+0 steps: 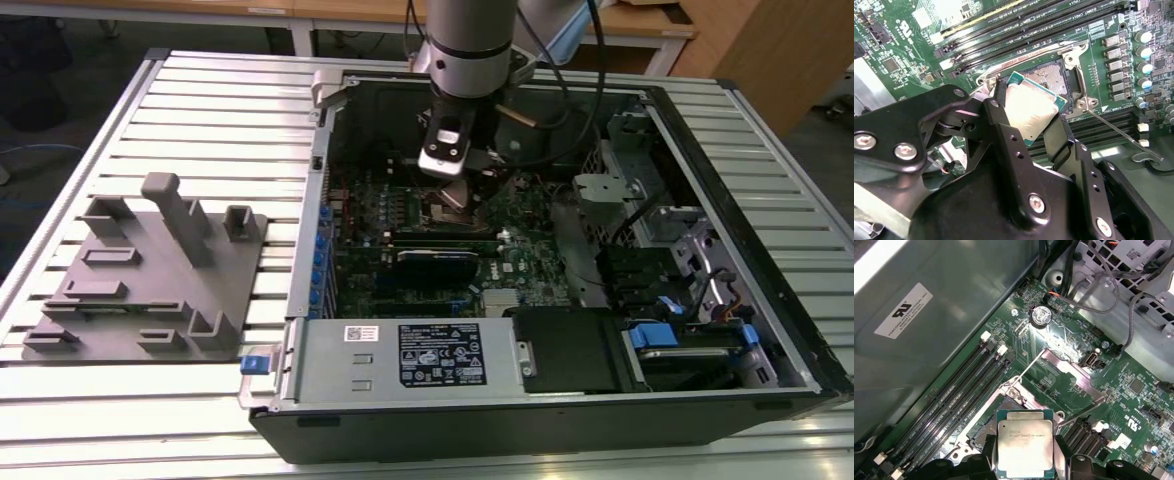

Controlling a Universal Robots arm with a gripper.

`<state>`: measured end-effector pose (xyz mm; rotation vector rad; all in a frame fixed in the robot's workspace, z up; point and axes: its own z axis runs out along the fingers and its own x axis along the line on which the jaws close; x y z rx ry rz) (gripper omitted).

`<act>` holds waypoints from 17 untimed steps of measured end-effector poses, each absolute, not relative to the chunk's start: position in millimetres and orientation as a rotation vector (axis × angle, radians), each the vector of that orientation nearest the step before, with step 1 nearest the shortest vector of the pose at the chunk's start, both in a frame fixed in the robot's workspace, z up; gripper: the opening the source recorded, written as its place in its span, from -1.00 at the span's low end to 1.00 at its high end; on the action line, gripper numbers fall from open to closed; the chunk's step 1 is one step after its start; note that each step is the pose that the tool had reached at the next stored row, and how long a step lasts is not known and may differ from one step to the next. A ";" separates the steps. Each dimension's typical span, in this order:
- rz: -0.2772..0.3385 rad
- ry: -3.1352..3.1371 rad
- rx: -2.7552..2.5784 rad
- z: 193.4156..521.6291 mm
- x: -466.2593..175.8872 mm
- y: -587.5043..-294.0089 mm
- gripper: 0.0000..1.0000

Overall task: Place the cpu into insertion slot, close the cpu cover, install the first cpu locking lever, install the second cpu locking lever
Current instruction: 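Place the cpu into insertion slot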

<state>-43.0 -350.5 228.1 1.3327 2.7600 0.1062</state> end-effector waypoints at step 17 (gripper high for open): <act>0.103 2.716 1.415 228.0 -43.6 -350.5 0.08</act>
